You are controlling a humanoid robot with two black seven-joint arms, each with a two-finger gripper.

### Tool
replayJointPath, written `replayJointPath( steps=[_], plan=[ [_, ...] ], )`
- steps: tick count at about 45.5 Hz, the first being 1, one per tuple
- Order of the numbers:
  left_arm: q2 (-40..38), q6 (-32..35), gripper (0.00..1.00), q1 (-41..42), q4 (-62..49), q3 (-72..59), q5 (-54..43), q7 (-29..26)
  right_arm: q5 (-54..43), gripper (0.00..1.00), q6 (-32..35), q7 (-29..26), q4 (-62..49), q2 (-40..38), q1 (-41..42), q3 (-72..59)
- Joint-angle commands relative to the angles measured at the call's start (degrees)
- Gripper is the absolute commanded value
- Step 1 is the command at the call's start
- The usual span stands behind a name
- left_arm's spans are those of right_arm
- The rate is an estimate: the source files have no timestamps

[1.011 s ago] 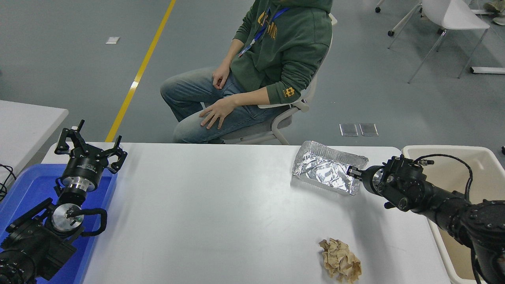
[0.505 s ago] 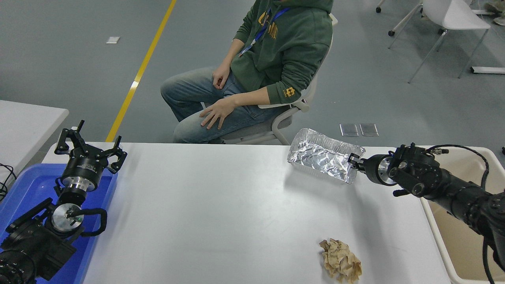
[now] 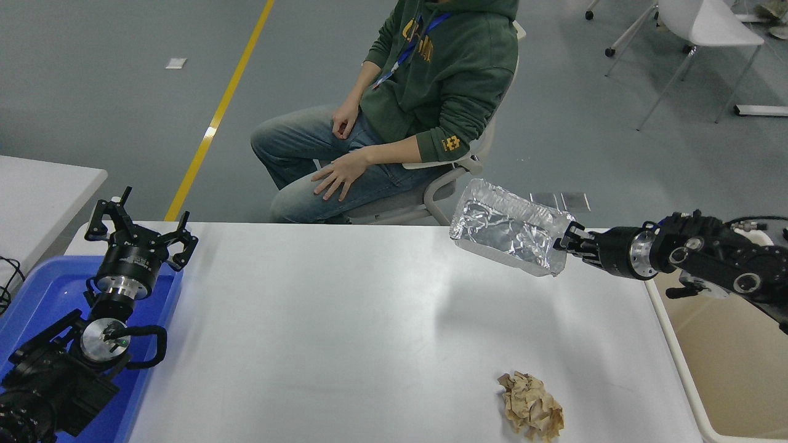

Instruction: Clean the table surface

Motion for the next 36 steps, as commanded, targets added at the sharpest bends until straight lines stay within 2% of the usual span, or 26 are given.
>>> replayJointPath(
  steps=[1,12,27,36],
  plan=[
    [0.00,0.00,1.00,0.00,-0.07,0.01,0.01,0.00,-0.22,0.00,0.02,0.78,10.86,-9.33,0.44,4.25],
    [0.00,0.00,1.00,0.00,0.01,0.01,0.01,0.00,-1.63,0.00,0.20,0.87,16.84,-17.33,1.67,5.66],
    [0.00,0.00,1.00,0.00,-0.07,0.01,0.01,0.00,-3.56,0.00,1.16,4.91,21.50,-31.03,1.41,6.80],
    [0.00,0.00,1.00,0.00,0.01,-0.08,0.01,0.00,-3.74,0.00,1.16,6.93,20.45,-35.18,-0.17,5.40]
  ],
)
